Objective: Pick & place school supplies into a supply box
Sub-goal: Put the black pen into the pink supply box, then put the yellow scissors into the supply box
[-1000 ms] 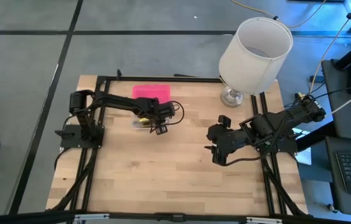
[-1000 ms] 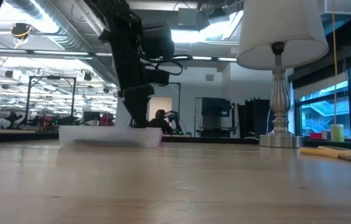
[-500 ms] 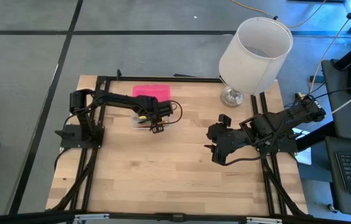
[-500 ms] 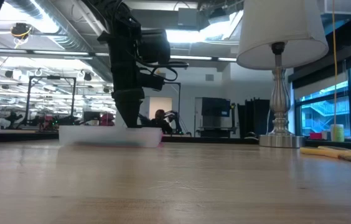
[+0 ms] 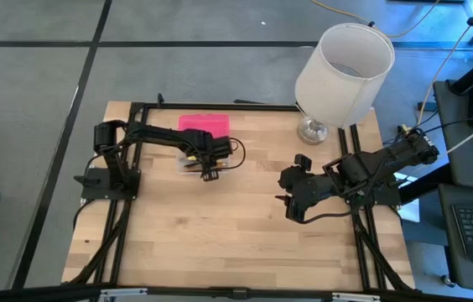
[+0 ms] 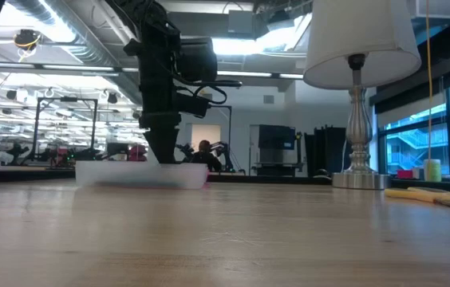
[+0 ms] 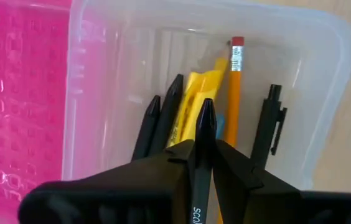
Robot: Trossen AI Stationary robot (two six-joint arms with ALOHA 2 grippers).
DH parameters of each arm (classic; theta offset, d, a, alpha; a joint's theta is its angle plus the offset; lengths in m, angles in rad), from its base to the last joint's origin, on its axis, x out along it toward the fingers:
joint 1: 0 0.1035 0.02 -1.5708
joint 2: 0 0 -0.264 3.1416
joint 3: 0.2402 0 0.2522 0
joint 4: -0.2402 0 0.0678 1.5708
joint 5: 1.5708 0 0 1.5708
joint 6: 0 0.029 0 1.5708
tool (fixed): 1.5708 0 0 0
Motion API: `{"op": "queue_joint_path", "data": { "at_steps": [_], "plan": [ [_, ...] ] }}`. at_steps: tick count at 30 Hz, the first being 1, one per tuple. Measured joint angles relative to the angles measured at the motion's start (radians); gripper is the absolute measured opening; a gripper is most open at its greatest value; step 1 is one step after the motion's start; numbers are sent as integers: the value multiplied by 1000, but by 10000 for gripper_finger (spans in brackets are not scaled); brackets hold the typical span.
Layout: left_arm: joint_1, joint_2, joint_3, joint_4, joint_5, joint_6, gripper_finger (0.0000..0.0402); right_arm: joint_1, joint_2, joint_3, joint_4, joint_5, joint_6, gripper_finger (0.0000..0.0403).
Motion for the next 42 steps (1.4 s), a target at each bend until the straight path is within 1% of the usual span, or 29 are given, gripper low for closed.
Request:
{"op": "queue_joint_path", "data": {
  "at_steps": [6,17,22,25,27,29,31,33,34,35,38,39,42],
  "plan": [
    [-1,0,0,0,12,-1,53,0,0,0,0,0,0,225],
    [0,-1,0,0,8,-10,49,0,0,0,-4,-3,3,225],
    [-2,-56,4,-9,12,-34,55,0,0,0,-82,-105,37,225],
    [-13,-108,13,0,13,-82,56,6,0,0,-125,-147,74,225],
    [-22,-147,17,26,22,-124,54,9,0,0,-155,-127,170,225],
    [-32,-185,17,45,42,-166,52,9,0,0,-227,-85,346,225],
    [-46,-219,17,81,53,-207,51,7,0,0,-354,-71,557,225],
    [-59,-251,17,111,60,-244,52,10,0,-1,-513,-70,729,225],
    [-67,-264,17,129,61,-255,53,18,-2,-12,-539,-70,798,225],
    [-75,-275,17,155,61,-264,54,25,-14,-37,-517,-73,838,225],
    [-99,-296,17,211,61,-264,56,38,-61,-126,-414,-101,879,225],
    [-107,-301,18,230,61,-264,56,38,-73,-157,-407,-109,895,225],
    [-122,-307,18,274,62,-264,55,34,-80,-249,-458,-100,935,225]
  ]
}}
